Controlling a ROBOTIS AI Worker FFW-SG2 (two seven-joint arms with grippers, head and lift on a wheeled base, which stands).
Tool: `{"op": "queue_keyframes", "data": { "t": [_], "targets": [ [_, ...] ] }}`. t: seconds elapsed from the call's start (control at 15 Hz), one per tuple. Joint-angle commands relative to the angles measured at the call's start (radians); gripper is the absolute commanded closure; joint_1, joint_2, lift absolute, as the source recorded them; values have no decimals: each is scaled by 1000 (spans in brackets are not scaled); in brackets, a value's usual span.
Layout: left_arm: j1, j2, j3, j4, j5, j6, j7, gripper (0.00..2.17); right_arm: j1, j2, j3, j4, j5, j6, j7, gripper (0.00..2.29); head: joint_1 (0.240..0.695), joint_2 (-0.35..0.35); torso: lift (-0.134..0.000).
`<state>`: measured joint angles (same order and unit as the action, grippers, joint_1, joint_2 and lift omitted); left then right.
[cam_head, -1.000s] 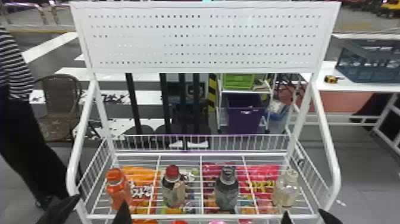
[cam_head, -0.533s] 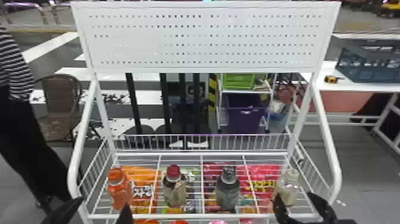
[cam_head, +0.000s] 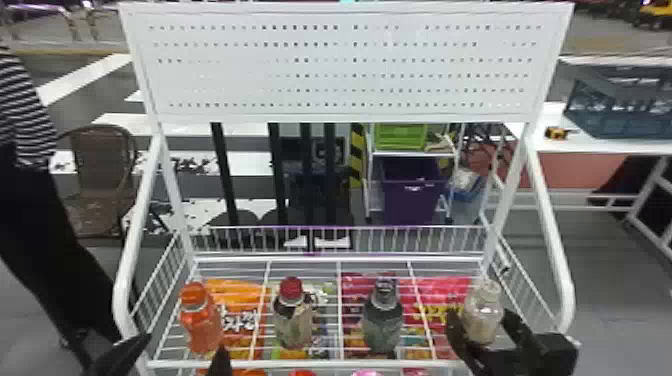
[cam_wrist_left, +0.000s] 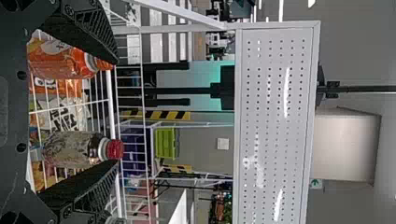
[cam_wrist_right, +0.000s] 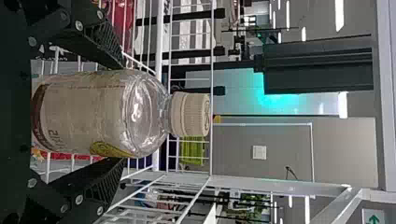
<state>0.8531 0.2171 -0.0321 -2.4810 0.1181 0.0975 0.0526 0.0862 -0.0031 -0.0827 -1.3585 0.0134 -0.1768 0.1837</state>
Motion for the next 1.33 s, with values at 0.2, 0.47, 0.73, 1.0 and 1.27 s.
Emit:
{"op": "queue_keyframes", "data": {
  "t": [0.2,0.47,0.73,1.0,1.27],
  "targets": [
    [-22,1,-8,2,0,18,1,134,32,4,12,-54,0,47,-1,819,499,0,0],
    [-34,2,-17,2,0,40,1,134,44,4,12,-76,-1,56,-1,63,499,0,0],
    [-32,2,-17,5,0,40,3,134,70,4,12,-133,-1,72,-1,63,499,0,0],
    [-32,4,-22,7,0,37,3,134,168,4,14,-314,-4,115,-9,73,499,0,0],
    [-34,7,-17,-1,0,34,3,134,366,4,26,-657,-7,210,-20,76,499,0,0]
  ]
}}
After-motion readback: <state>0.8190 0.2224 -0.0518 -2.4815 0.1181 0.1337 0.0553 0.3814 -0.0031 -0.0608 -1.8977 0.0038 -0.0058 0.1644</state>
